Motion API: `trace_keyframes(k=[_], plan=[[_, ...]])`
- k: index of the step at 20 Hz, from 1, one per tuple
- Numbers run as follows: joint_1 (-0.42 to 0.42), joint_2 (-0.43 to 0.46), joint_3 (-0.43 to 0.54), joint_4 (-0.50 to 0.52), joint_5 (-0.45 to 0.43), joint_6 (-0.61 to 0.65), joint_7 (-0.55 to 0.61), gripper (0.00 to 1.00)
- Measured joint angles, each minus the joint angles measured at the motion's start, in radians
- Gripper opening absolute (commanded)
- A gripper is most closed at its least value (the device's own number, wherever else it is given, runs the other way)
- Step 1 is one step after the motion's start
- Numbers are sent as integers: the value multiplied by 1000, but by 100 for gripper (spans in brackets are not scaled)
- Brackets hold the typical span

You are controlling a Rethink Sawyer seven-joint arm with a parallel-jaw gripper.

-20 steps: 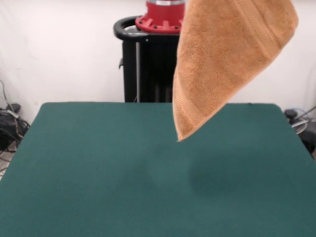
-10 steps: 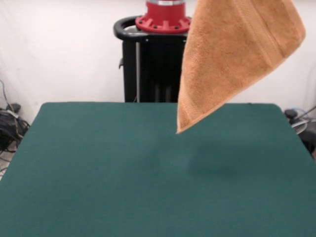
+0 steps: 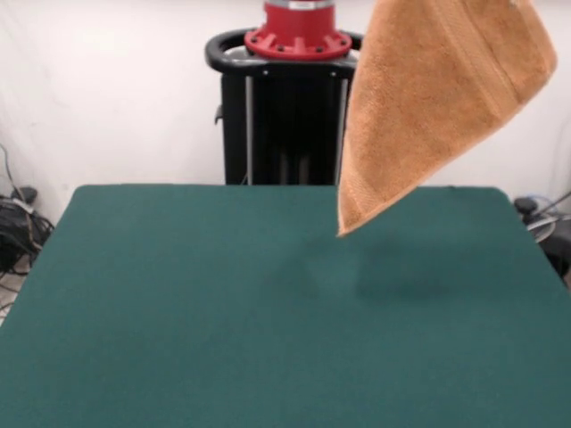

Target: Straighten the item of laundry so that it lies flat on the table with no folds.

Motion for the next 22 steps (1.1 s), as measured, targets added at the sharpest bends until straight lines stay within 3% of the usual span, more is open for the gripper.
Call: trace_keyframes(k=[22], plan=[[169, 2, -33, 2, -43, -18, 200, 0]])
